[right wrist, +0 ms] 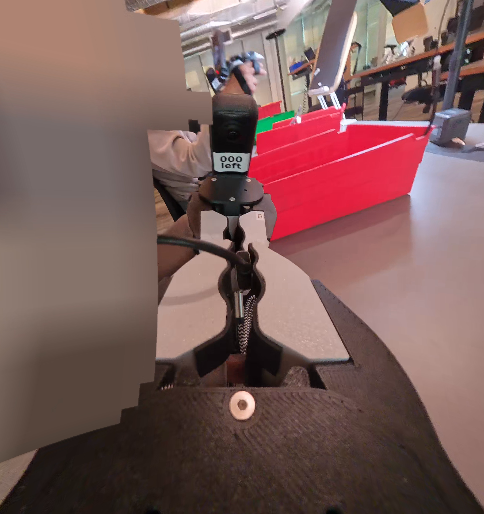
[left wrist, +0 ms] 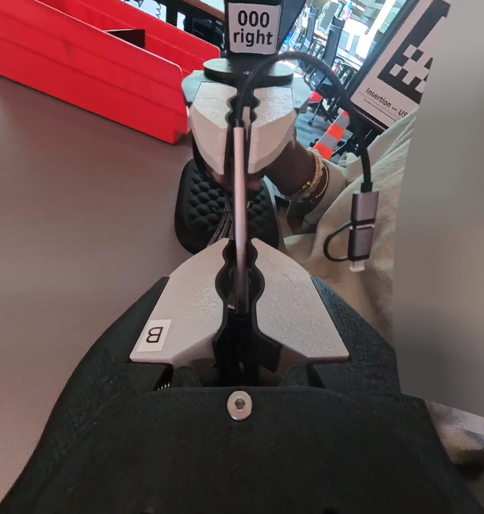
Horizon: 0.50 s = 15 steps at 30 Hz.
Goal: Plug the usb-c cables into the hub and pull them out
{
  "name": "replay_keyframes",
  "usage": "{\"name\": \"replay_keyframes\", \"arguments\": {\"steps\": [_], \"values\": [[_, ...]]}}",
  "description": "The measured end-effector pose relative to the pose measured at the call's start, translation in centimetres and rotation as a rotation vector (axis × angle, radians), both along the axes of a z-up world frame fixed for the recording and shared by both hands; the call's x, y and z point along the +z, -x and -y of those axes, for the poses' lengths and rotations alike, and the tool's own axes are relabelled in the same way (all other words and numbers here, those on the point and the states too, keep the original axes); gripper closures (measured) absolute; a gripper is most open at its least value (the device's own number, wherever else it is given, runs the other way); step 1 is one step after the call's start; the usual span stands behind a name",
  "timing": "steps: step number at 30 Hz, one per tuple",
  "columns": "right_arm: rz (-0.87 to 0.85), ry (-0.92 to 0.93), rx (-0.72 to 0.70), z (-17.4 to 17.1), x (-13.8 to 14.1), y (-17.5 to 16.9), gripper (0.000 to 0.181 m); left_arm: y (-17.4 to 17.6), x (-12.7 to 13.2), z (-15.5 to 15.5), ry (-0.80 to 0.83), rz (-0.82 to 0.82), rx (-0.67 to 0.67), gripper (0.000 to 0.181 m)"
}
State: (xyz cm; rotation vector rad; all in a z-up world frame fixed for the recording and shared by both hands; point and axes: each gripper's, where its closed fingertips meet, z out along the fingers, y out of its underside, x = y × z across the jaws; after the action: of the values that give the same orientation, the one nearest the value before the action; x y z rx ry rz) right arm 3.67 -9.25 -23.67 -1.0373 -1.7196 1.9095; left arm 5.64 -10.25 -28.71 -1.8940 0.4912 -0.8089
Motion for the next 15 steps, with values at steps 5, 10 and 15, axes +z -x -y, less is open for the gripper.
{"name": "replay_keyframes", "arguments": {"steps": [5,10,15], "values": [[0.116,0.054,-0.236,-2.3,-0.8,1.9,0.174,2.6,-0.1,-2.2,-0.113,-0.227,0.278,0.138],[0.165,0.206,-0.411,-4.5,-0.8,2.7,0.173,5.3,1.3,-3.9,-0.35,-0.725,0.644,0.106],[0.195,0.314,-0.461,-5.3,-1.1,2.7,0.173,5.2,-1.1,-5.7,-0.335,-0.974,0.651,0.106]]}}
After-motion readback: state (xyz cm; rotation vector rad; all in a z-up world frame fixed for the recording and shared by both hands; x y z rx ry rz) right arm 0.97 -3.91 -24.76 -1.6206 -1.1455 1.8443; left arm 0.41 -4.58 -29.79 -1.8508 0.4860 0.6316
